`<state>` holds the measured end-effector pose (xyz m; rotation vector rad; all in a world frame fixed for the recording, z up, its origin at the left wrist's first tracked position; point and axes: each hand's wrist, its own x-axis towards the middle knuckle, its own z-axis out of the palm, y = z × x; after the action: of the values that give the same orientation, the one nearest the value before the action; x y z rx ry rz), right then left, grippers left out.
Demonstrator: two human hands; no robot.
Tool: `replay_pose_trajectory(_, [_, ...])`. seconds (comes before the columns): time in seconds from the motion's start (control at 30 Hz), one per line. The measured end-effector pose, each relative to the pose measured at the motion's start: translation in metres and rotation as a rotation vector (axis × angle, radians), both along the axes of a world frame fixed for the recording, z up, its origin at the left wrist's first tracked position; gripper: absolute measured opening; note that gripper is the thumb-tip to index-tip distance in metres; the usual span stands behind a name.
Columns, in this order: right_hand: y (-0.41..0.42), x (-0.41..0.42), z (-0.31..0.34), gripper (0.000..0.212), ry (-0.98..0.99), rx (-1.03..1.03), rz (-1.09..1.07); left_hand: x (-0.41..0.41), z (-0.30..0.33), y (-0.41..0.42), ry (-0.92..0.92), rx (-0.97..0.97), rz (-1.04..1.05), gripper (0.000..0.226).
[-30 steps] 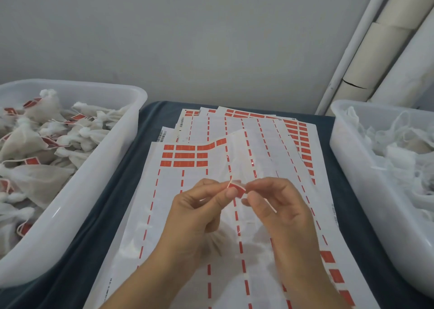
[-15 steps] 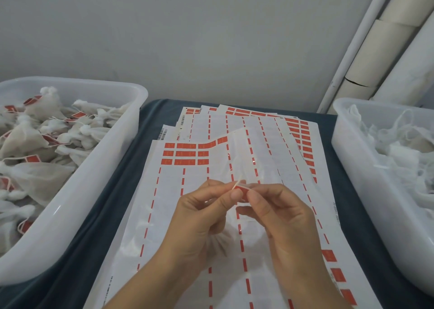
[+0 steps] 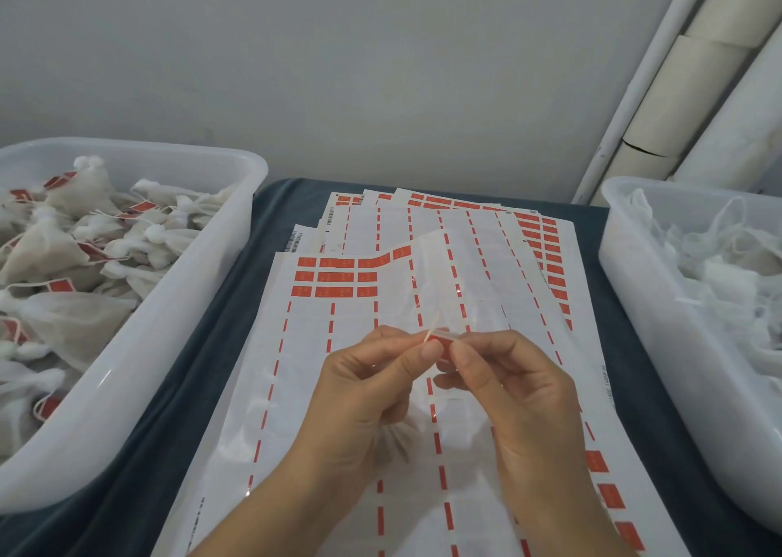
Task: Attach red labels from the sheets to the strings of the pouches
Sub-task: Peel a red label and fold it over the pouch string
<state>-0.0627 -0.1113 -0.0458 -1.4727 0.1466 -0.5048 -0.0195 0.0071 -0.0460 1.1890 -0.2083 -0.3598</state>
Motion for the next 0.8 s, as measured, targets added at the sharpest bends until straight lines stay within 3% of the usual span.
replay_pose_trajectory(0.17, [0.000,0.000,0.000,0.028,0.009,-0.047,-0.024,0.002,0.000,0.002,-0.071,0.026,0.060,0.032])
replay_pose_trajectory(0.37, [0.001,-0.001,-0.005,0.018,-0.023,-0.093,-0.050,0.001,-0.002,0.000,-0.119,0.082,0.069,0.029])
replay_pose_trajectory(0.5, [0.003,0.000,-0.008,0.038,-0.036,-0.013,-0.005,-0.001,-0.005,0.001,-0.200,0.113,0.101,0.029])
replay_pose_trajectory(0.57, [0.002,0.002,-0.009,0.040,0.001,-0.085,-0.019,0.000,-0.009,-0.001,-0.230,0.150,0.153,0.027])
replay_pose_trajectory(0.63, [-0.001,0.002,-0.013,0.024,0.011,-0.181,-0.034,-0.001,-0.013,-0.003,-0.315,0.242,0.220,0.020])
replay_pose_trajectory(0.73, [0.002,0.003,-0.017,0.015,0.008,-0.210,-0.020,-0.002,-0.018,-0.005,-0.661,0.580,0.363,0.023])
replay_pose_trajectory(0.8, [0.005,0.005,-0.018,0.016,-0.007,-0.163,0.024,-0.001,-0.018,-0.007,-0.657,0.633,0.413,0.025])
